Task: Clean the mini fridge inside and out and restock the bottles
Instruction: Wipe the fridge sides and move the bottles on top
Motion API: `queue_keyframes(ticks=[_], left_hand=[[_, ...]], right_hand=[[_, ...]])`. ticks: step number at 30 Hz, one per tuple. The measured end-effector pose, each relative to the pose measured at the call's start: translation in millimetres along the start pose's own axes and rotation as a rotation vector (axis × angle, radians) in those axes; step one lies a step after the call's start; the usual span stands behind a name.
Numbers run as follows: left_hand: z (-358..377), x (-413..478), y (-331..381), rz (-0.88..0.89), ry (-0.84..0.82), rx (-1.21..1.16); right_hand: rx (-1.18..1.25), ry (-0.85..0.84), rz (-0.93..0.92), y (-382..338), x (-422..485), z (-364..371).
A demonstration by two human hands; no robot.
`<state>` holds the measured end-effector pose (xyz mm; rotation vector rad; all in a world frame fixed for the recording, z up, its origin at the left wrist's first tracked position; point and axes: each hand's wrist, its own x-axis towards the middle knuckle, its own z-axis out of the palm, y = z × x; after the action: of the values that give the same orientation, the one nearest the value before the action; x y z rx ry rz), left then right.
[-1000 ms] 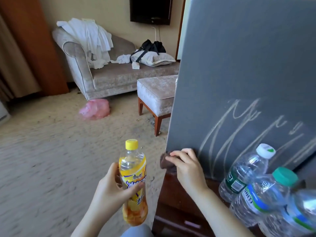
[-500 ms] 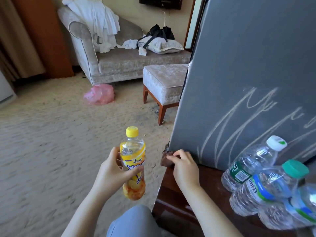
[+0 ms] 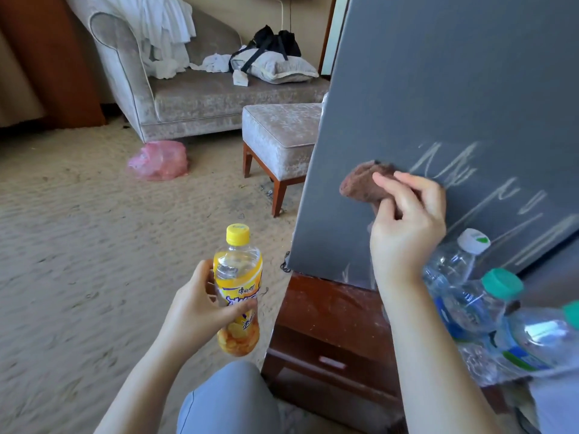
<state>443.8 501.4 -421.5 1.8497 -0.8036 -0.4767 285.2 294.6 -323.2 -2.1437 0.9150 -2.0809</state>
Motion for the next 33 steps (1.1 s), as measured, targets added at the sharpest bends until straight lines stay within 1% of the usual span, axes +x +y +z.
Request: queue_keyframes(ticks=[1, 3, 6, 9, 11, 13, 15, 16, 18, 21, 23, 26, 29, 31, 33], left_hand=[[0.4, -0.5, 1.9, 0.005, -0.002, -0.011], [1.9, 0.2, 5.8, 0.015, 0.009, -0.025], [8.1, 2.1, 11.0, 0.045, 0.014, -0.020], [15.8, 2.0, 17.3, 0.100, 0.020, -0.029], [18.6, 1.6, 24.7, 0.131, 0.023, -0.069], [20.1, 1.6, 34.0, 0.163, 0.026, -0.123], [21.4, 1.9, 42.8, 0.189, 0.015, -0.163], [20.9, 2.1, 47.7, 0.201, 0.007, -0.174], [18.9, 5.5, 57.9, 0.228, 0.005, -0.190], [15.5, 13.6, 72.4, 0.261, 0.016, -0.179], [13.8, 18.3, 81.6, 0.286, 0.032, -0.159], [10.9, 21.5, 88.5, 0.314, 0.051, -0.160], [12.1, 19.7, 80.3, 0.292, 0.051, -0.176], [16.2, 15.5, 70.7, 0.261, 0.038, -0.180], [20.1, 10.7, 61.2, 0.239, 0.024, -0.155]], right_hand=[[-0.006, 0.007, -0.002, 2.5, -1.3, -0.6], [-0.041, -0.056, -0.025, 11.4, -24.9, 0.0], [-0.121, -0.314, 0.004, 34.2, -87.4, -0.8], [-0.271, -0.598, 0.154, 54.2, -137.9, -6.9], [-0.329, -0.705, 0.228, 58.1, -153.0, -11.1], [-0.341, -0.746, 0.258, 59.4, -154.0, -12.1], [-0.327, -0.715, 0.270, 57.7, -141.6, -13.3], [-0.305, -0.657, 0.249, 54.5, -129.7, -14.6], [-0.230, -0.485, 0.134, 41.6, -90.1, -16.2], [-0.088, -0.230, -0.028, 10.1, -4.5, -12.3], [-0.031, -0.080, -0.086, -6.2, 51.8, -15.6], [0.019, 0.057, -0.090, -11.3, 100.0, -22.9], [0.025, 0.095, -0.003, -9.2, 79.7, -17.2], [-0.001, 0.017, 0.039, 0.6, 35.5, -11.7], [-0.051, -0.122, 0.073, 17.3, -18.8, -9.3]])
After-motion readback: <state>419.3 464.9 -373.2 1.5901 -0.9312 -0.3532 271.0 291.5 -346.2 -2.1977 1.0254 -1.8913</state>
